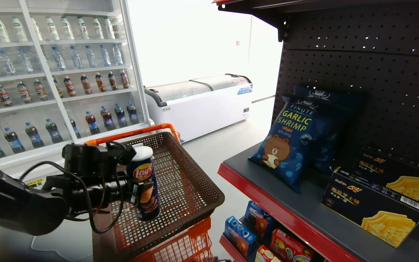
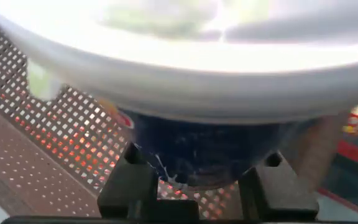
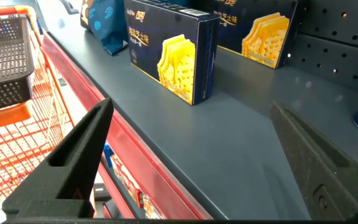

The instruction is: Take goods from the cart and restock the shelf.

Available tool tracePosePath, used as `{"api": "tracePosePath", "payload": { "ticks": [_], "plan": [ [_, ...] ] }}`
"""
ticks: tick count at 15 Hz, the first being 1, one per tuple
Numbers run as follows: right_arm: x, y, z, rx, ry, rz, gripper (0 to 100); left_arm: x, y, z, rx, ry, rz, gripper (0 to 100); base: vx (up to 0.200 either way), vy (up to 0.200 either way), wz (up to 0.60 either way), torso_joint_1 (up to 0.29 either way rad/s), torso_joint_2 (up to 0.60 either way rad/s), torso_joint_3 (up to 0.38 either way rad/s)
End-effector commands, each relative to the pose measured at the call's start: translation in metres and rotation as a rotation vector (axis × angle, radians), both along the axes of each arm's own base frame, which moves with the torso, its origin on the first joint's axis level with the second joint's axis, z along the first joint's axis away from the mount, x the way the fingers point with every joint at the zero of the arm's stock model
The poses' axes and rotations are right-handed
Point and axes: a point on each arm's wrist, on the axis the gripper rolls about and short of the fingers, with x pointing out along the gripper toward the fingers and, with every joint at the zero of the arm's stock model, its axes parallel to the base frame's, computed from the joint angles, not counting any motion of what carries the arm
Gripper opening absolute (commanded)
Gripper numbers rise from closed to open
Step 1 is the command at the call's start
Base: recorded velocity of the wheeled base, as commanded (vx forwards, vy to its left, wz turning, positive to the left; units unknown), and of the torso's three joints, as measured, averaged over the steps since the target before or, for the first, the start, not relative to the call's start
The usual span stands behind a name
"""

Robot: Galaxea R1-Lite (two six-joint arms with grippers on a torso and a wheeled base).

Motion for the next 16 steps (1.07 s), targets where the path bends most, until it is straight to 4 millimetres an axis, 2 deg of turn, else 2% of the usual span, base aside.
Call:
{"api": "tracePosePath", "payload": {
  "ticks": [1,2,3,4,5,8,16],
  "plan": [
    [0.000,0.000,0.000,0.000,-0.001,0.000,100,-0.021,0.003,0.077,-0.077,-0.156,-0.039,0,0.000,0.000,0.00,0.000,0.00,0.000],
    [0.000,0.000,0.000,0.000,-0.001,0.000,100,-0.036,0.013,0.098,-0.086,-0.142,-0.043,0,0.000,0.000,0.00,0.000,0.00,0.000],
    [0.000,0.000,0.000,0.000,-0.001,0.000,100,-0.040,0.014,0.104,-0.088,-0.142,-0.043,0,0.000,0.000,0.00,0.000,0.00,0.000],
    [0.000,0.000,0.000,0.000,-0.001,0.000,100,-0.063,0.017,0.125,-0.100,-0.154,-0.050,0,0.000,0.000,0.00,0.000,0.00,0.000],
    [0.000,0.000,0.000,0.000,-0.001,0.000,100,-0.075,0.018,0.133,-0.100,-0.174,-0.044,0,0.000,0.000,0.00,0.000,0.00,0.000],
    [0.000,0.000,0.000,0.000,-0.001,0.000,100,-0.081,0.016,0.137,-0.155,-0.179,-0.034,0,0.000,0.000,0.00,0.000,0.00,0.000],
    [0.000,0.000,0.000,0.000,-0.001,0.000,100,-0.082,0.009,0.146,-0.308,-0.253,-0.361,0,0.000,0.000,0.00,0.000,0.00,0.000]
  ]
}}
